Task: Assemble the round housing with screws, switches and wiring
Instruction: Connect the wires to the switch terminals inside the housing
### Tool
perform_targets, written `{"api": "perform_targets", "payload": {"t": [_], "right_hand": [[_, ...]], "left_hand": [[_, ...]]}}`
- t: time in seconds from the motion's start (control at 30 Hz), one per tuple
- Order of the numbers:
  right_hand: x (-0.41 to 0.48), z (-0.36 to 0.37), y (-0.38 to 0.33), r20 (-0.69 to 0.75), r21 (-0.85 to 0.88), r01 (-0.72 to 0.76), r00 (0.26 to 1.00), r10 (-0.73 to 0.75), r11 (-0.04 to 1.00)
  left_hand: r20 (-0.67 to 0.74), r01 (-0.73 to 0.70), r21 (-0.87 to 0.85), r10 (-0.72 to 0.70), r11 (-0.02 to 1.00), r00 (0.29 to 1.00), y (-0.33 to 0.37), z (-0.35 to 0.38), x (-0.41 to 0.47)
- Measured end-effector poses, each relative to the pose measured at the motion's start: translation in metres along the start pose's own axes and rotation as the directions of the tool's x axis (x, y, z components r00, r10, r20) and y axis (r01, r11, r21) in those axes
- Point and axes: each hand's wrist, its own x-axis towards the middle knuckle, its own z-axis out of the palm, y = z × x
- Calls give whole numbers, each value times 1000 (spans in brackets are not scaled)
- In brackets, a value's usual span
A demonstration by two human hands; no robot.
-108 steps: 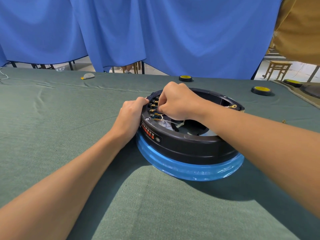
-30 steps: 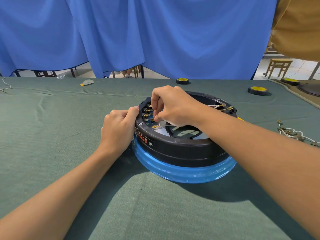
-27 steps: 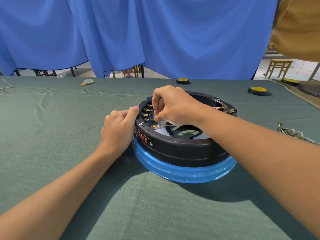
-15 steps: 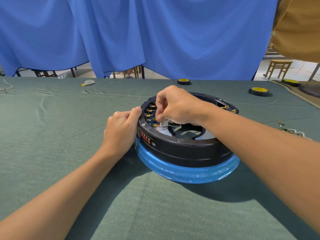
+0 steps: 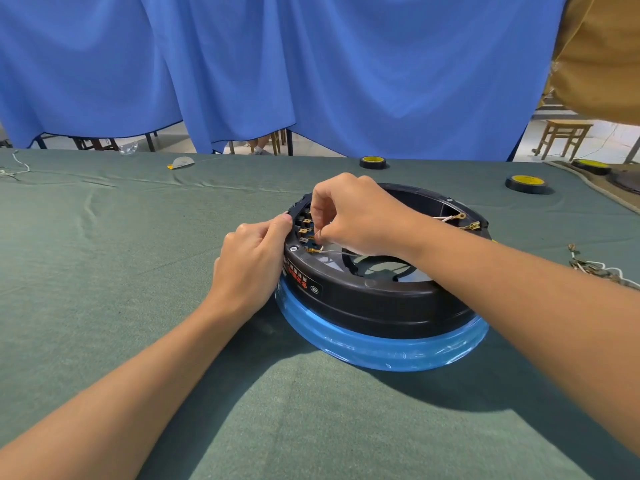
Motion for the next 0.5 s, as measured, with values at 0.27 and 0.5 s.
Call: {"api": "perform_targets", "payload": {"t": [0.27,0.5], "right_hand": [[0,-7,6,-62,-133,66,995,-75,989],[0,-4,5,-3,-299,112,993,-118,948]], "left_hand": [[-26,2,13,-2,1000,1000,0,0,0],[-22,2,7,-2,1000,1000,-1,0,0]]}}
